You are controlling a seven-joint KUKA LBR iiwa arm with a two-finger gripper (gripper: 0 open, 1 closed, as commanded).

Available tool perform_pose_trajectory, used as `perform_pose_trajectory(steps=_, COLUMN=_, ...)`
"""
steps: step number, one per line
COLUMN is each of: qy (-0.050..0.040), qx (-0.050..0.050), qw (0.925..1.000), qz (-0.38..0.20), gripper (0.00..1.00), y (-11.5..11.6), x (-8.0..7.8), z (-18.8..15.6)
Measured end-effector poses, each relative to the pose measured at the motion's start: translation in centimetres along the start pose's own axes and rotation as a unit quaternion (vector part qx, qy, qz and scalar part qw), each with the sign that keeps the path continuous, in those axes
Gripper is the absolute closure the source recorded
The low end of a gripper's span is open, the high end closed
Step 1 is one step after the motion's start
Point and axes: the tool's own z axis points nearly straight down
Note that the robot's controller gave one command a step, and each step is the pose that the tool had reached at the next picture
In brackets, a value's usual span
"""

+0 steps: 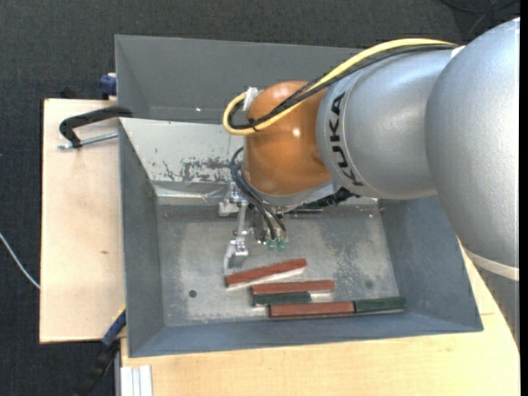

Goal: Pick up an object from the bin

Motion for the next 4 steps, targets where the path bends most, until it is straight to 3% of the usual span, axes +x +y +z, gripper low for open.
perform_pose_trajectory(steps=1, qy=0.0088, qx=0.004, qw=0.9983, qz=0.058, gripper=0.0, y=-3.5, x=2.4, z=2.6)
perform_pose_trajectory(steps=2, qy=0.0051, qx=0.002, qw=0.9985, qz=-0.054, gripper=1.0, y=-3.8, x=2.5, z=5.5)
perform_pose_trajectory(steps=3, qy=0.0051, qx=0.002, qw=0.9985, qz=-0.054, gripper=1.0, y=-3.8, x=2.5, z=5.5)
perform_pose_trajectory(steps=4, qy=-0.002, qx=0.001, qw=0.9998, qz=-0.017, gripper=1.0, y=-3.2, x=2.6, z=-10.7)
